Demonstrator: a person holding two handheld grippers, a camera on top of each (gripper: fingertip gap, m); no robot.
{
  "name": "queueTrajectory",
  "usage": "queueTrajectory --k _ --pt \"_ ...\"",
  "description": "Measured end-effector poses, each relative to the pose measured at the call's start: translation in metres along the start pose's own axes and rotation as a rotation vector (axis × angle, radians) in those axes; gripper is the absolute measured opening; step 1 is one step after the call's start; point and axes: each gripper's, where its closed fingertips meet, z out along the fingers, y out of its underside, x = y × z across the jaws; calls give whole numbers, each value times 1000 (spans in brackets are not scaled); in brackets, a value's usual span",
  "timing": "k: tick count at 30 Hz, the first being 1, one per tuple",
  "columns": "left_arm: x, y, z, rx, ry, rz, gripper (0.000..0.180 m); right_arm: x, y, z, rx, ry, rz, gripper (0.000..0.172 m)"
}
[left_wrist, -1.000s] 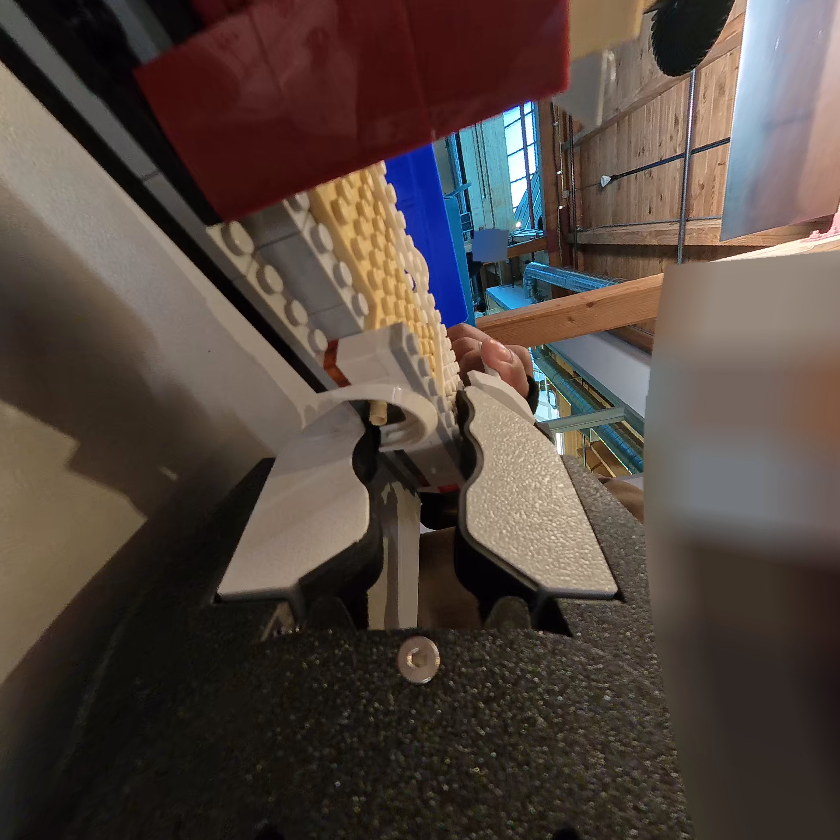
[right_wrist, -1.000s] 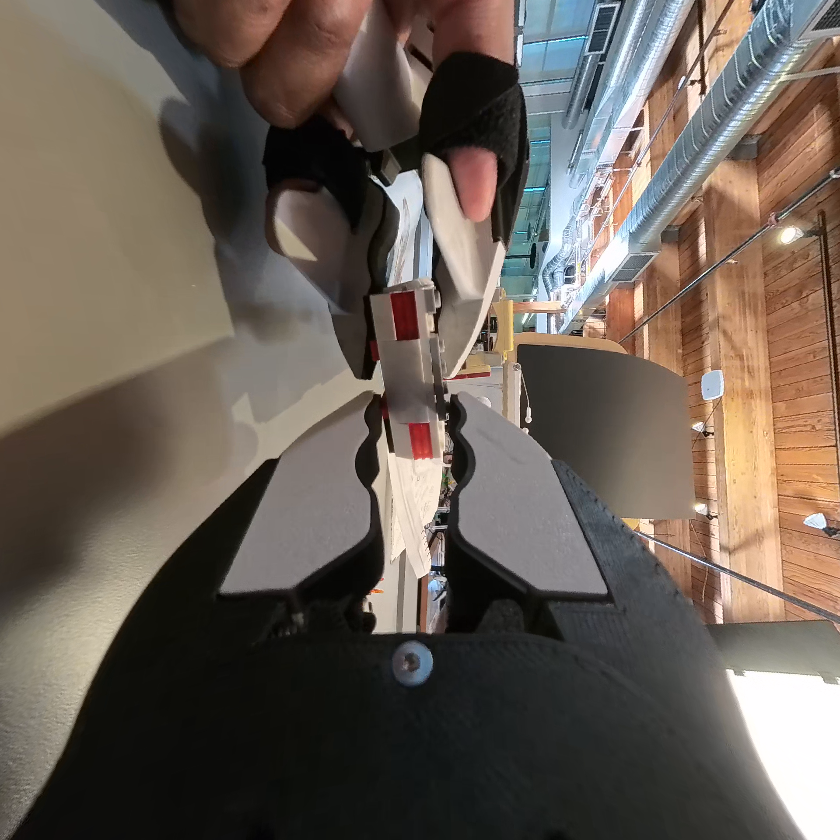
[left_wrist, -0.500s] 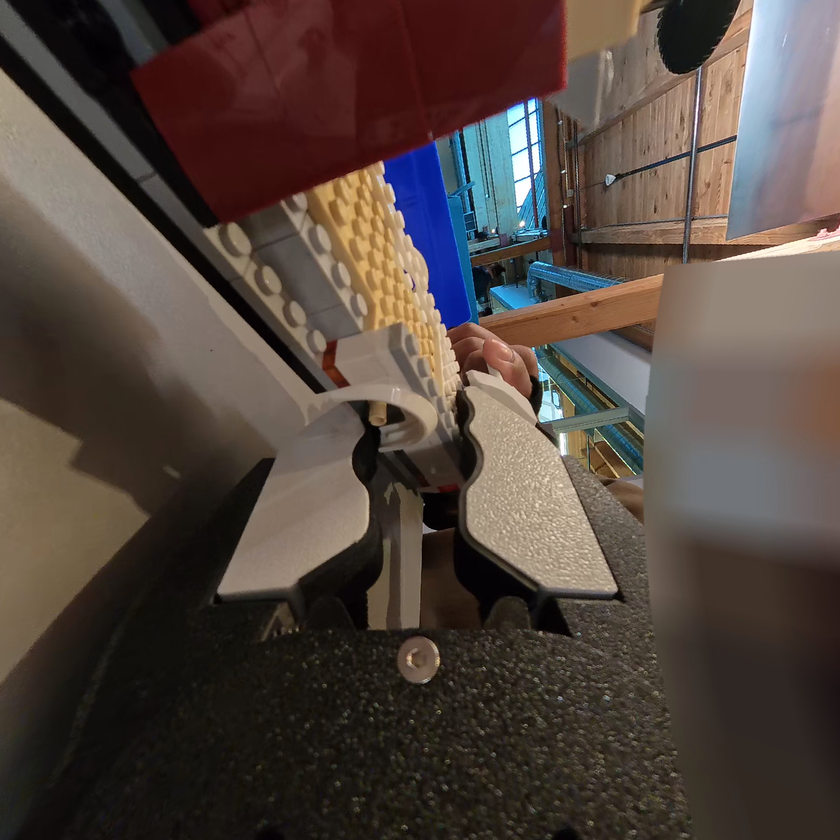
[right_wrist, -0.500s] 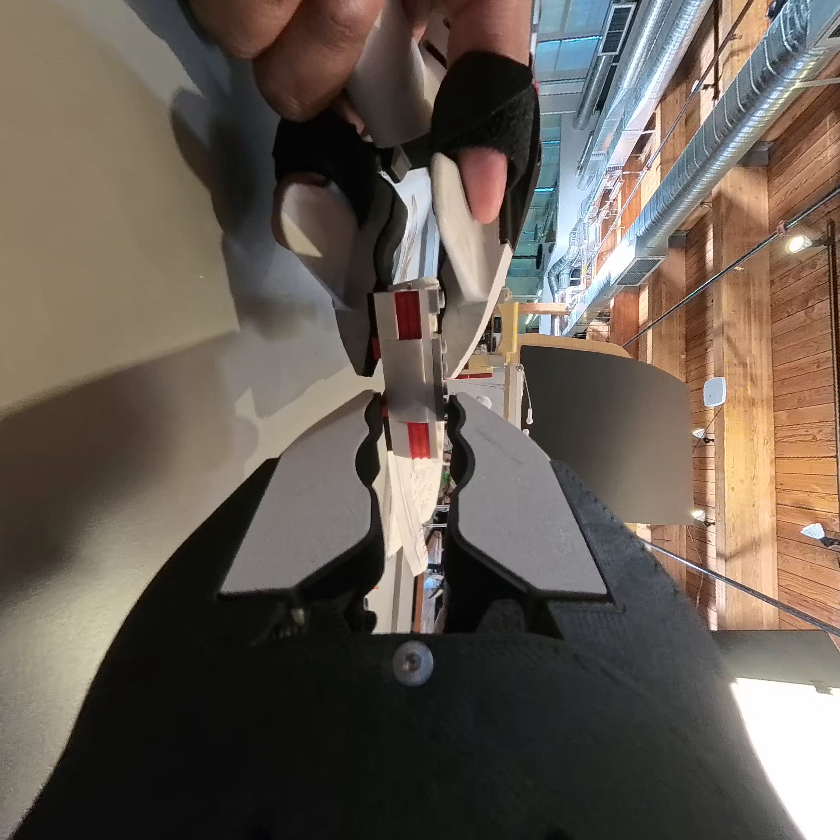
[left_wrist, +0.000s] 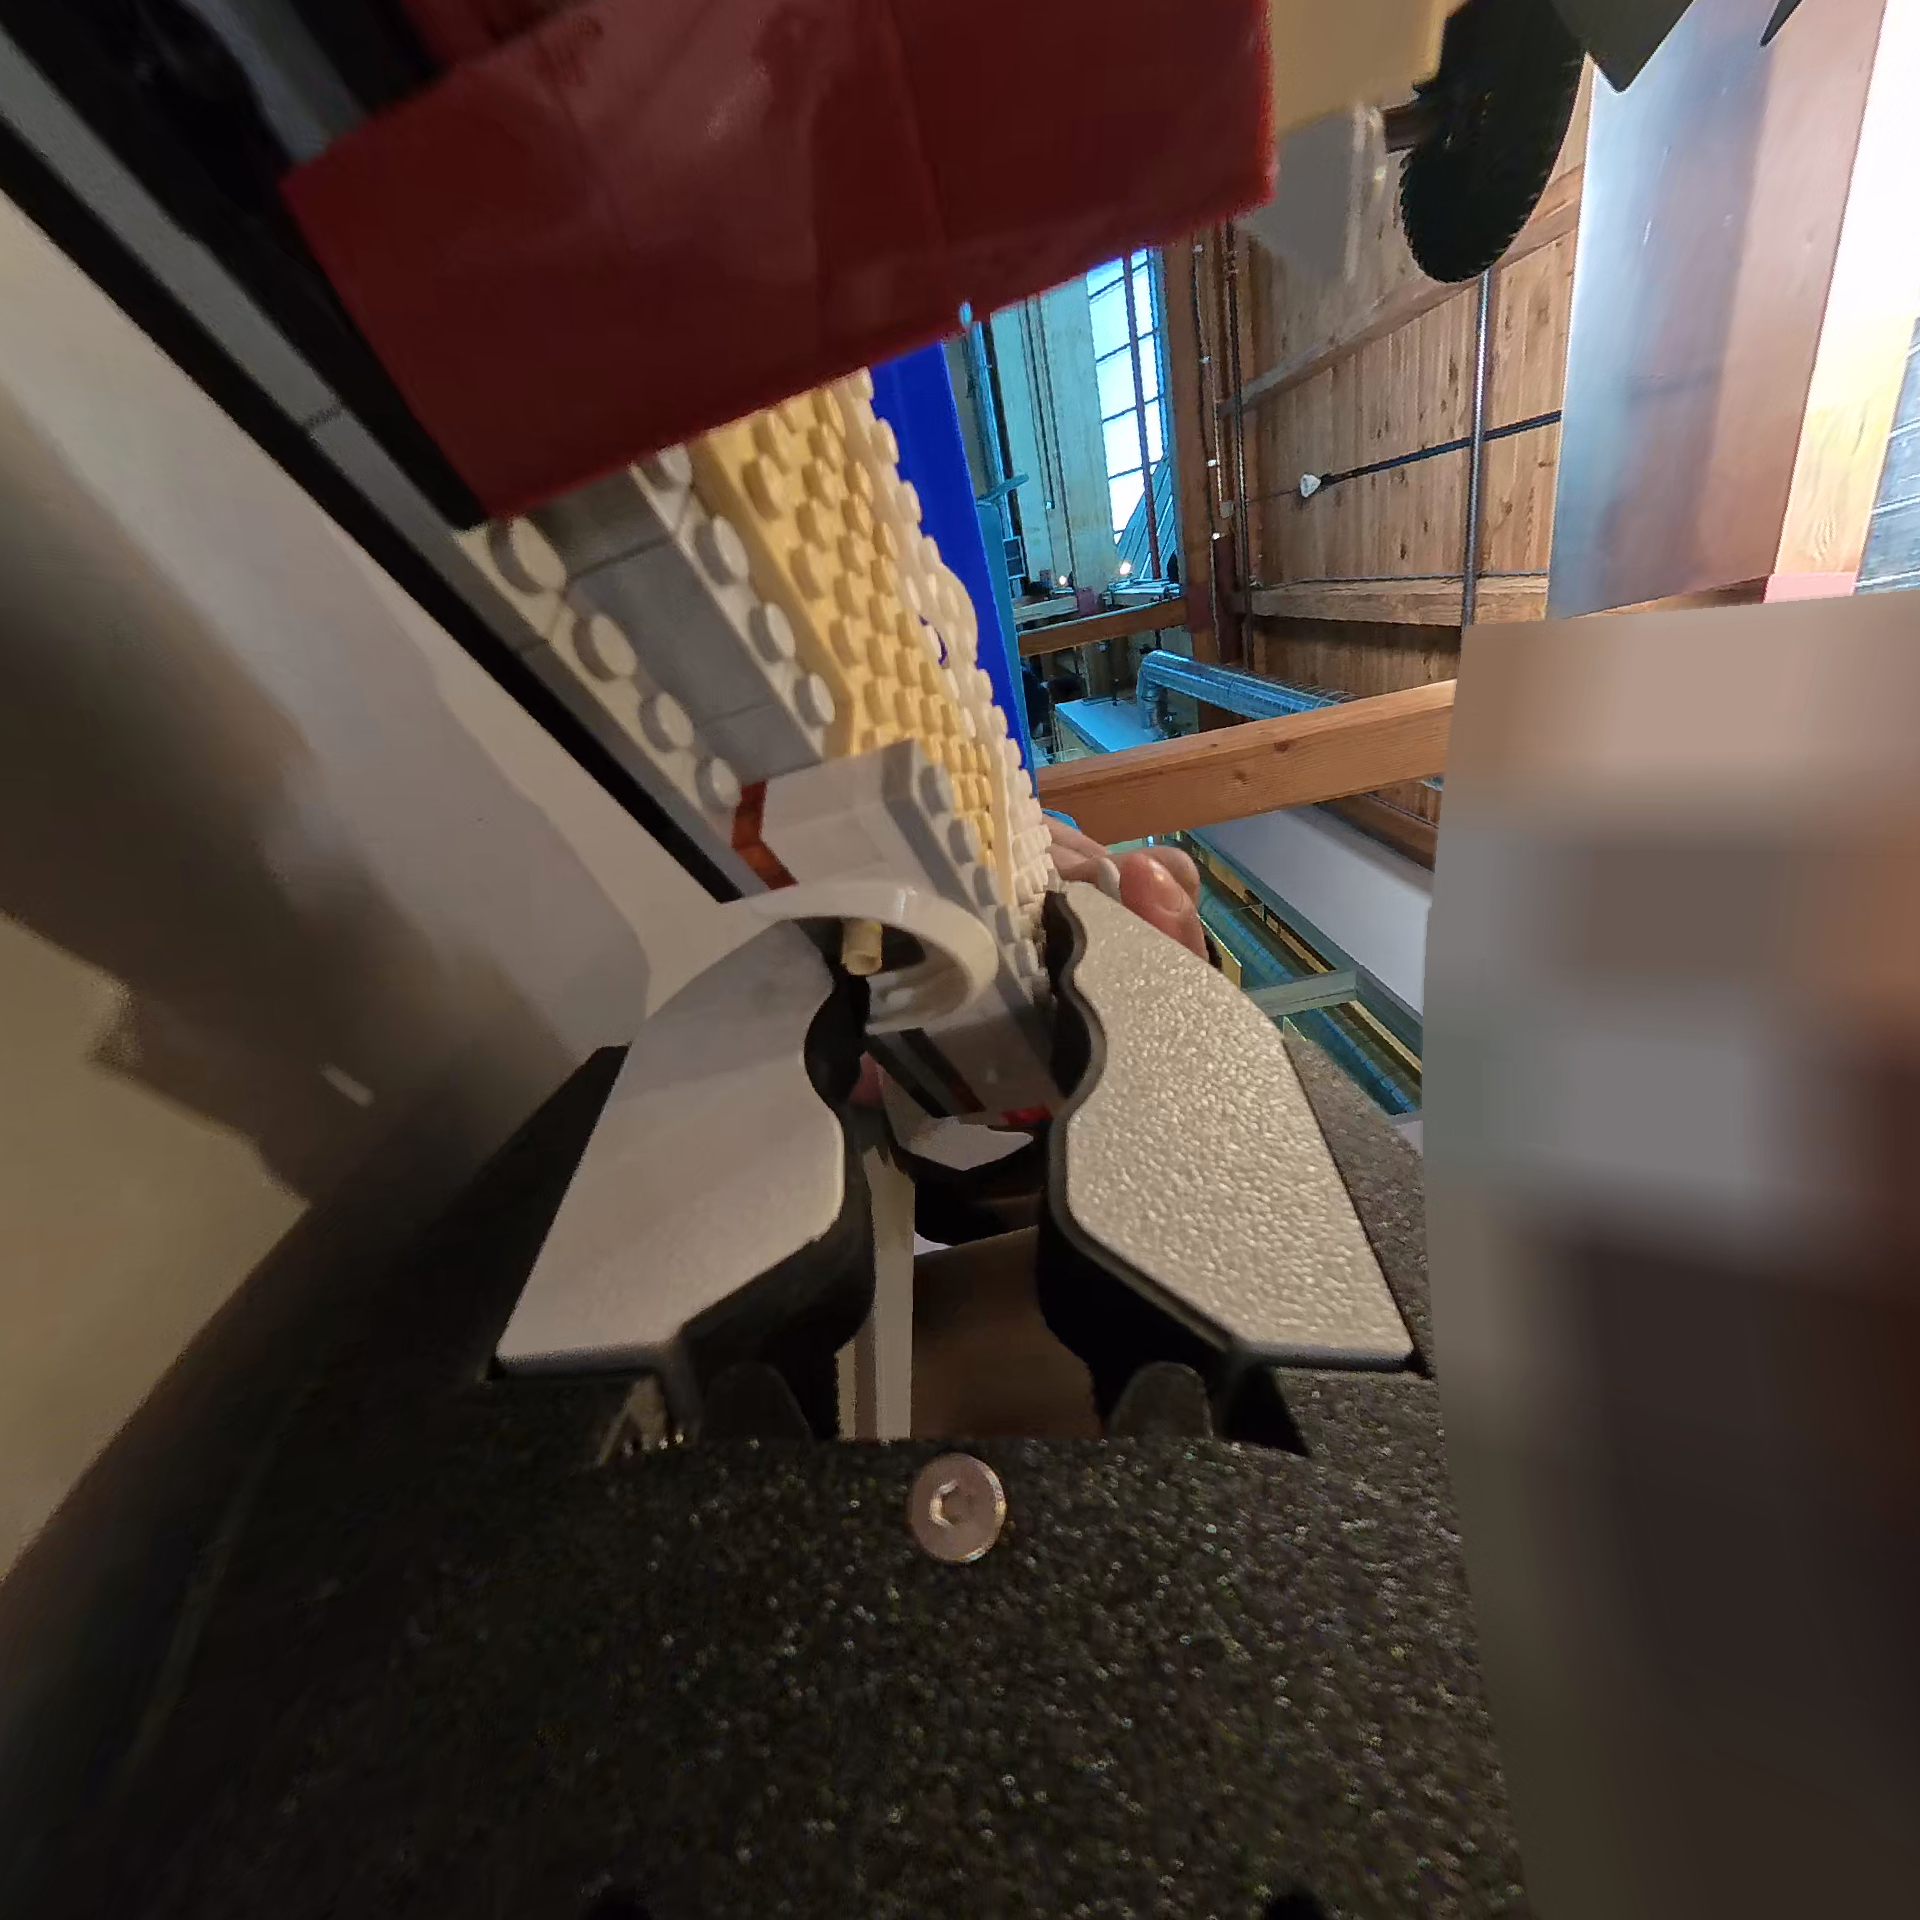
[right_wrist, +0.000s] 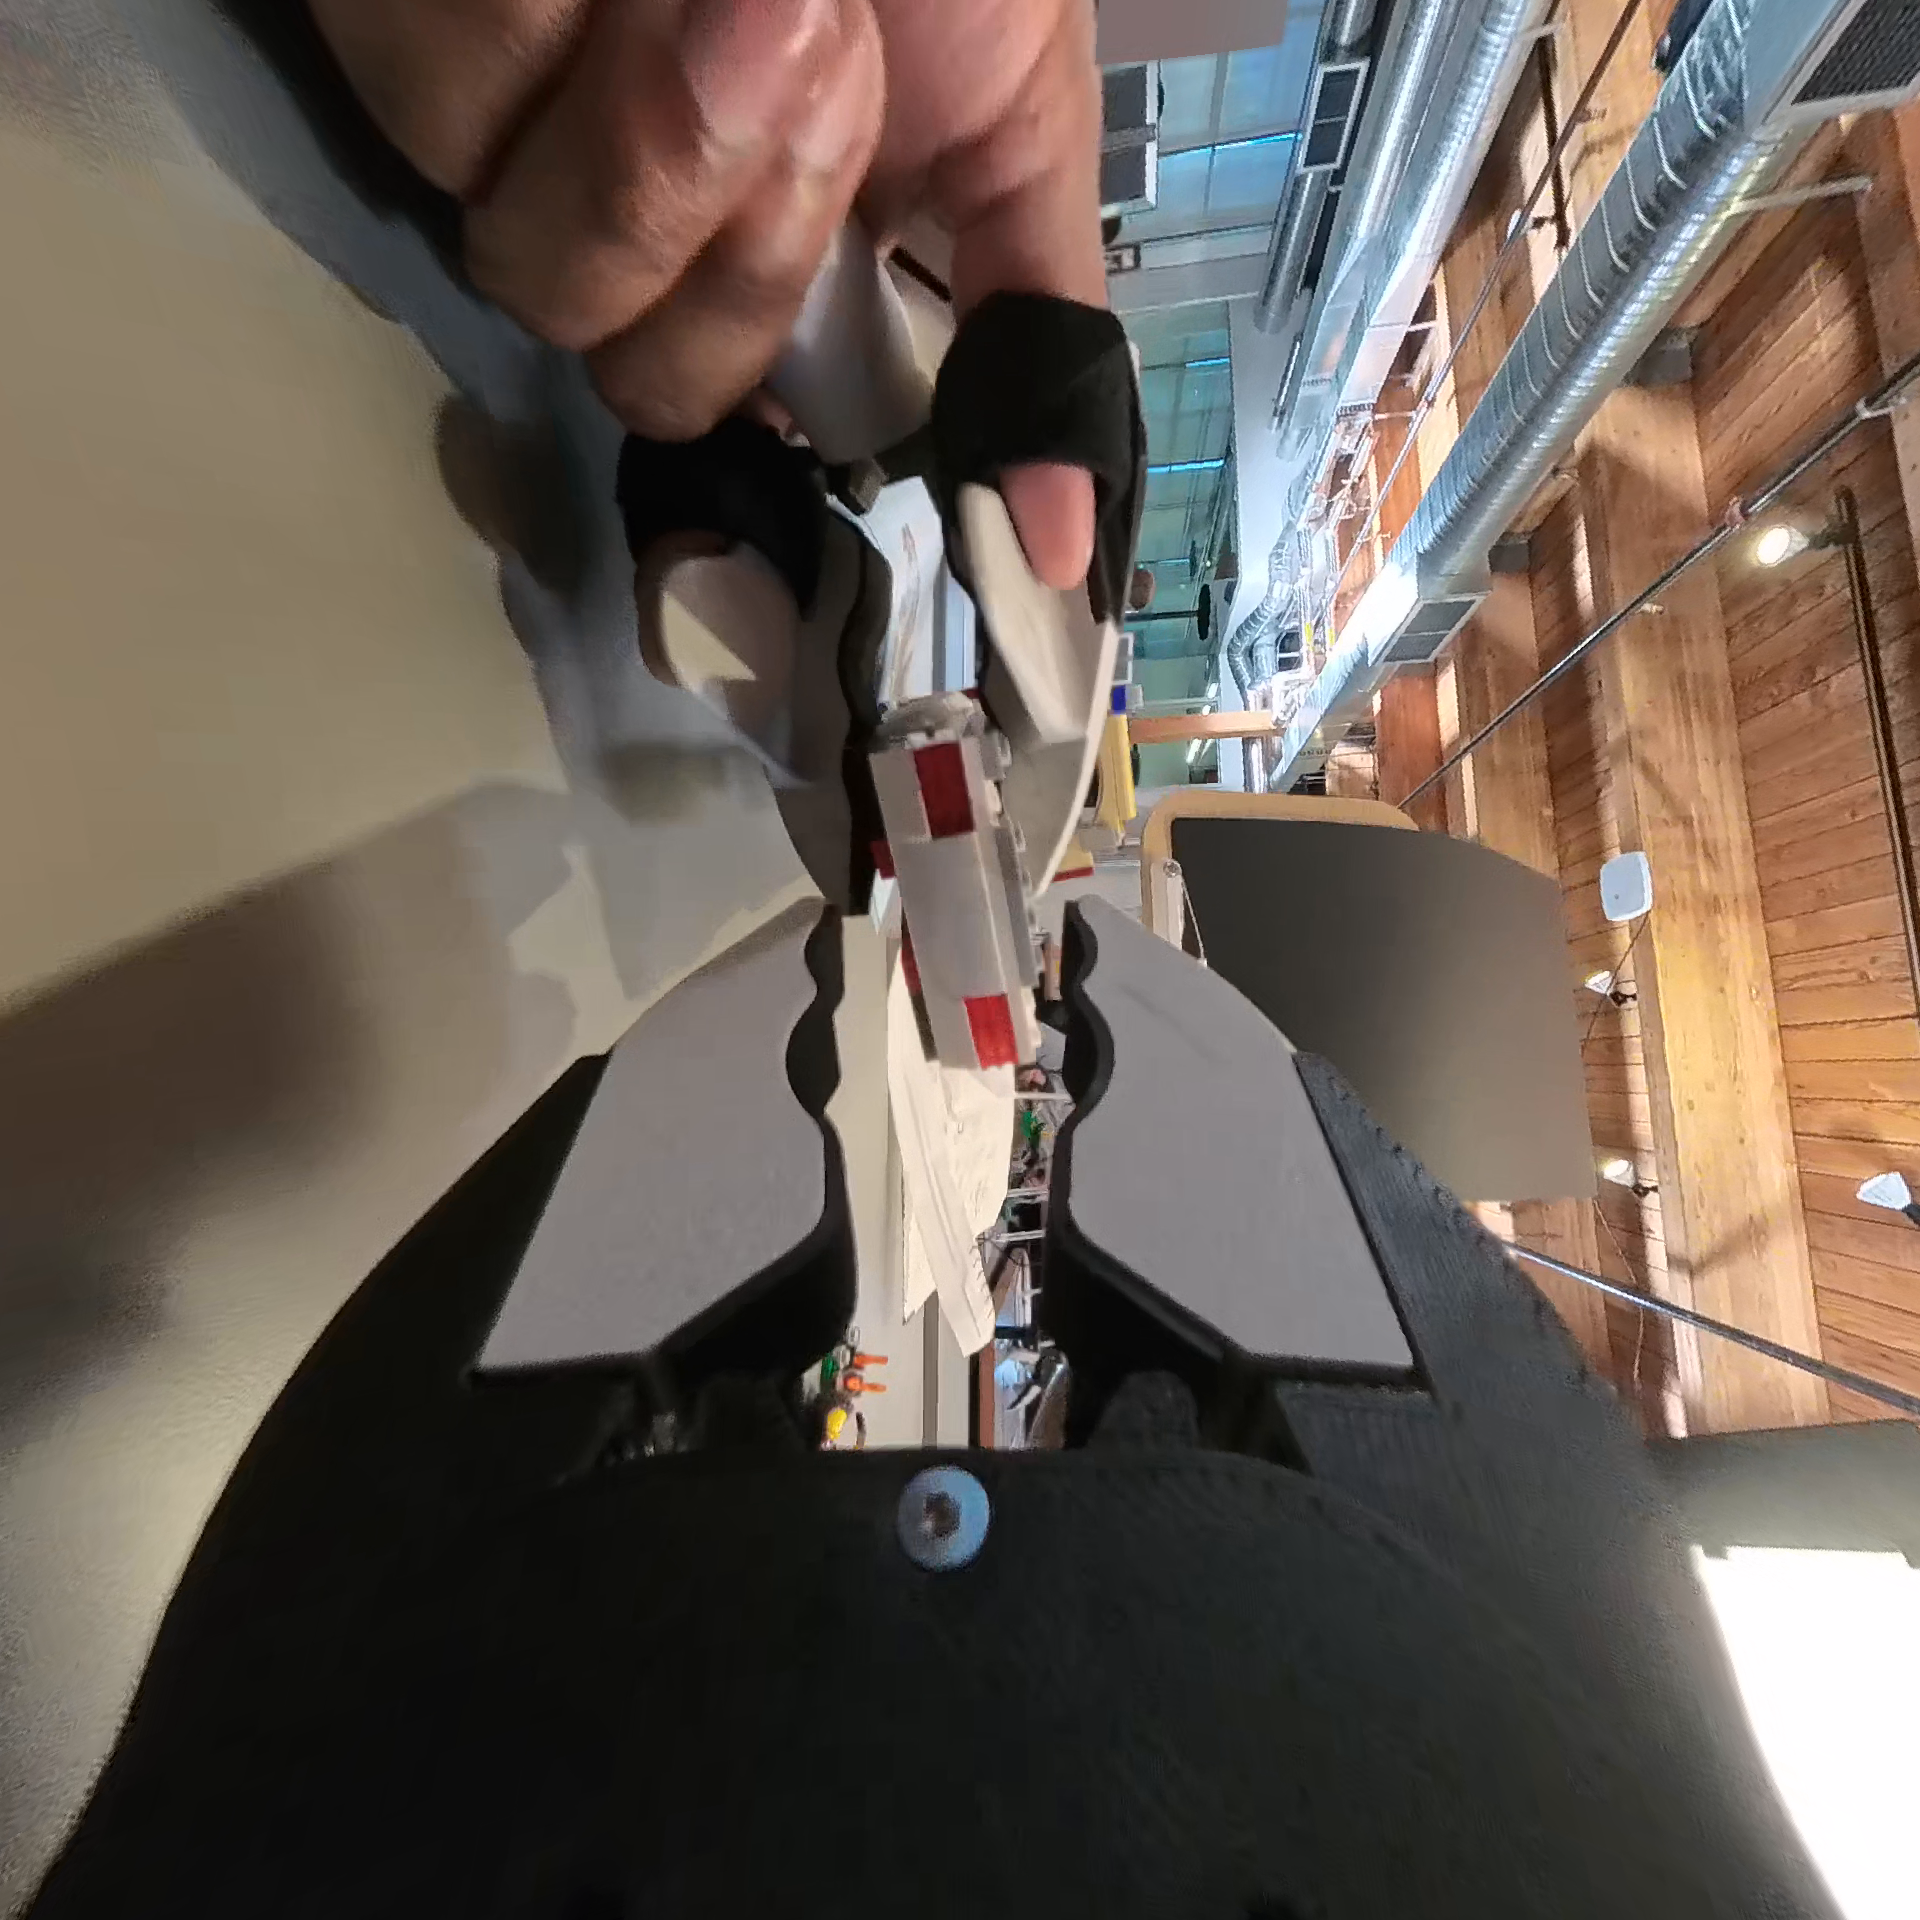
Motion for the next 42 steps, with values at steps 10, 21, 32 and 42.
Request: queueTrajectory --k 10,21,32,42 --pt "4 8 7 -33 34 -11 34 2 0 3 -30 28 -48 30" --pt "4 10 8 -51 31 -3 34 2 -1 2 -25 10 -45 27" --pt "2 9 8 -45 6 15 34 1 0 3 -28 6 -40 25" --pt "-3 10 8 -49 -47 44 34 -4 0 5 -23 10 -85 25"
